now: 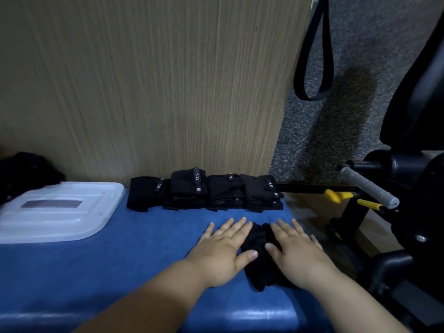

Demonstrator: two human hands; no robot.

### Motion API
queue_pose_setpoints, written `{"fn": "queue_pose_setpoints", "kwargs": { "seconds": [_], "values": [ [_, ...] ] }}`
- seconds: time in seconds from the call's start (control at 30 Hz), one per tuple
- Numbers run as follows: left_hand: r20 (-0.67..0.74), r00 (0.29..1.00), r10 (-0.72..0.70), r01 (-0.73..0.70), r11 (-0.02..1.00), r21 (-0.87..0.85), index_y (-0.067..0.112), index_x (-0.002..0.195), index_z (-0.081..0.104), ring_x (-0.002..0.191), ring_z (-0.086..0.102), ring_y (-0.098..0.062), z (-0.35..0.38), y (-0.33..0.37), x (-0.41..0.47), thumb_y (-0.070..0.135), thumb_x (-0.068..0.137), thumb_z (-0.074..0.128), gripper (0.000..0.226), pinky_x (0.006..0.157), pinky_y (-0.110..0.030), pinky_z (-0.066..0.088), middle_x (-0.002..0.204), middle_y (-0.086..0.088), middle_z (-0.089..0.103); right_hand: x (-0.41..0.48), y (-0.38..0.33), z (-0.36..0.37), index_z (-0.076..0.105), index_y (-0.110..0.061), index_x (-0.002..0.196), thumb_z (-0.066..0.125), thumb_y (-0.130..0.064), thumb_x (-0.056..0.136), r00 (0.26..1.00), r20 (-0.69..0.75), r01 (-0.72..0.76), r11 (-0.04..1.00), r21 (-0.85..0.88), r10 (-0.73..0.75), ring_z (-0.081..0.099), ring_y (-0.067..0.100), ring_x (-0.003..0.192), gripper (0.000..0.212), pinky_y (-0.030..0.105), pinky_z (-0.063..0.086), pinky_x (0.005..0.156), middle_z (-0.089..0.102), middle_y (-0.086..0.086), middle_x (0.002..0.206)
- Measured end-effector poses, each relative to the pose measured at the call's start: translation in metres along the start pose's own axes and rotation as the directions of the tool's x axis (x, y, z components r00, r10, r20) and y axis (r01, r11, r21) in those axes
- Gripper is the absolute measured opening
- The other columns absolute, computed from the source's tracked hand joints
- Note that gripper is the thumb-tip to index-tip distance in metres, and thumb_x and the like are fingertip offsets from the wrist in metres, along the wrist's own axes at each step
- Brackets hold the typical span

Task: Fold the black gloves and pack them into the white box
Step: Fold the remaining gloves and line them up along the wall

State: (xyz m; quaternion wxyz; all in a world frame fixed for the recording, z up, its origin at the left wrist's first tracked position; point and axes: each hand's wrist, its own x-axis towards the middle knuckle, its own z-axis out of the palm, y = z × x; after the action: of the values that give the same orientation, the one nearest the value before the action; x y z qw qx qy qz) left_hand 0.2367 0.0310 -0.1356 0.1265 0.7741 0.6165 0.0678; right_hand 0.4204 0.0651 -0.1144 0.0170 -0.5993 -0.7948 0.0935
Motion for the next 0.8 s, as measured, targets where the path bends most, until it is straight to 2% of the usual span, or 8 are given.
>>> {"fn": "queue_pose_setpoints", "kwargs": {
  "seconds": [0.1, 0.2, 0.3, 0.4, 0.57, 0.8],
  "values": [
    [-0.024, 0.998, -0.056, 0.056, 0.998, 0.005, 0.032, 0.152, -0.003, 0.146, -0.011, -0.005, -0.008, -0.012, -0.013, 0.058, 0.097, 0.023, 0.066, 0.12, -0.038, -0.005, 0.16, 0.015, -0.007, -0.001, -0.013, -0.008, 0.024, -0.028, 0.15, 0.031, -0.046, 0.1, 0.982, -0.183, 0.057, 0.998, 0.028, -0.051, -0.003, 0.012, 0.148, 0.054, 0.037, 0.009, 0.12, 0.013, -0.01, 0.16],
    [-0.07, 0.988, -0.141, 0.141, 0.99, -0.003, 0.029, 0.153, 0.008, 0.147, -0.002, -0.008, -0.021, -0.029, -0.03, 0.057, 0.098, 0.026, 0.065, 0.12, -0.035, 0.002, 0.161, 0.011, 0.003, -0.004, -0.038, -0.01, 0.041, -0.027, 0.142, 0.036, -0.041, 0.1, 0.934, -0.313, 0.197, 0.979, 0.058, -0.169, 0.015, 0.013, 0.145, 0.045, 0.029, 0.017, 0.117, 0.035, -0.008, 0.151],
    [-0.164, 0.955, -0.246, 0.247, 0.969, -0.017, 0.028, 0.149, 0.025, 0.145, 0.016, -0.012, -0.032, -0.056, -0.053, 0.055, 0.097, 0.03, 0.059, 0.117, -0.034, 0.016, 0.157, 0.01, 0.022, -0.009, -0.073, -0.007, 0.051, -0.028, 0.134, 0.038, -0.039, 0.099, 0.908, -0.317, 0.323, 0.94, 0.108, -0.275, 0.032, 0.012, 0.134, 0.038, 0.025, 0.026, 0.11, 0.049, -0.01, 0.136],
    [-0.257, 0.888, -0.382, 0.384, 0.922, -0.045, 0.029, 0.144, 0.034, 0.138, 0.026, -0.014, -0.043, -0.089, -0.077, 0.054, 0.097, 0.034, 0.053, 0.112, -0.033, 0.025, 0.148, 0.01, 0.036, -0.009, -0.113, 0.0, 0.056, -0.029, 0.127, 0.039, -0.036, 0.1, 0.874, -0.284, 0.447, 0.881, 0.153, -0.394, 0.038, 0.011, 0.124, 0.033, 0.021, 0.03, 0.103, 0.056, -0.012, 0.127],
    [-0.39, 0.672, -0.63, 0.59, 0.773, -0.232, 0.029, 0.134, 0.046, 0.132, 0.031, -0.017, -0.065, -0.147, -0.131, 0.049, 0.097, 0.039, 0.043, 0.104, -0.035, 0.029, 0.138, 0.008, 0.048, 0.002, -0.188, 0.021, 0.059, -0.03, 0.121, 0.041, -0.033, 0.099, 0.82, -0.213, 0.57, 0.788, 0.231, -0.531, 0.043, 0.011, 0.118, 0.028, 0.019, 0.032, 0.096, 0.059, -0.012, 0.12],
    [-0.472, 0.321, -0.821, 0.738, 0.529, -0.419, 0.022, 0.122, 0.054, 0.124, 0.035, -0.026, -0.083, -0.224, -0.208, 0.043, 0.094, 0.048, 0.036, 0.096, -0.039, 0.034, 0.13, 0.0, 0.051, 0.023, -0.3, 0.054, 0.063, -0.028, 0.113, 0.044, -0.028, 0.097, 0.756, -0.157, 0.647, 0.688, 0.329, -0.636, 0.045, 0.013, 0.115, 0.025, 0.024, 0.038, 0.096, 0.062, -0.008, 0.115]
  ]
}}
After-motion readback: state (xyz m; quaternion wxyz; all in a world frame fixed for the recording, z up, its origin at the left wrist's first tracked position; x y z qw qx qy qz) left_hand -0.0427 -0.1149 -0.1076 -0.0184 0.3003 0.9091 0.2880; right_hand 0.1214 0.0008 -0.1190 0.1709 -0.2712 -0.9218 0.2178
